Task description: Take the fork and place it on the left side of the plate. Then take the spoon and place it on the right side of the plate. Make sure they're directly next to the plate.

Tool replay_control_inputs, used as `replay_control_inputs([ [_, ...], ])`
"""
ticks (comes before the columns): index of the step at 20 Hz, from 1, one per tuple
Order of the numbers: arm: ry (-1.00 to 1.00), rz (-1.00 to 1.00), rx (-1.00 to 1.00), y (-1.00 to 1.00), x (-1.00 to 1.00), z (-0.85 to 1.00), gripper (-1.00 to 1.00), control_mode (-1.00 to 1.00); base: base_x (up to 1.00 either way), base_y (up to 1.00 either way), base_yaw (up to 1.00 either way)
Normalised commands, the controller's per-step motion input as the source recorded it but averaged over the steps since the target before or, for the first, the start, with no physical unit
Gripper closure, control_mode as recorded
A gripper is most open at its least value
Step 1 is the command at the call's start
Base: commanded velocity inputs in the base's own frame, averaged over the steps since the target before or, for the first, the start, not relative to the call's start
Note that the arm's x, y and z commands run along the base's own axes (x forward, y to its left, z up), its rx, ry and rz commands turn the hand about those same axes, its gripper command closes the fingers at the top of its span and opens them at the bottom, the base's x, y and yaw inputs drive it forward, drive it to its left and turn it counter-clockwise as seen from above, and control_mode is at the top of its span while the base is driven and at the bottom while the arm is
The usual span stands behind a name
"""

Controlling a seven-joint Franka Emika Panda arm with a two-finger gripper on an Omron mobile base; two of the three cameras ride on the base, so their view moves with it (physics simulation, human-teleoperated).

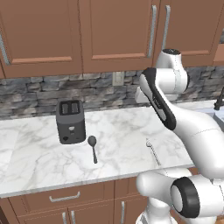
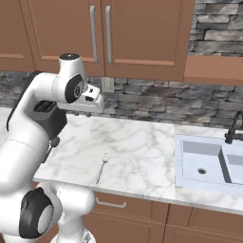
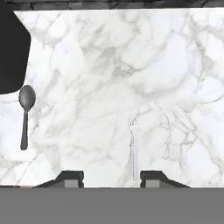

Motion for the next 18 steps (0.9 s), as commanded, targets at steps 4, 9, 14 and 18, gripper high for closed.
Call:
replay_control_inputs([
  [4, 0.02, 0.0, 0.0, 0.01, -0.05, -0.08, -1.0, -1.0, 0.0, 0.0, 0.0],
  [9, 0.05, 0.0, -0.04, 0.06, -0.53, -0.82, -1.0, -1.0, 0.0, 0.0, 0.0],
  [14, 0.14, 0.0, -0.03, -0.03, -0.39, -1.0, -1.0, -1.0, 0.0, 0.0, 0.0],
  [18, 0.17, 0.0, -0.01, -0.31, -0.09, -0.79, -1.0, -1.0, 0.0, 0.0, 0.0],
])
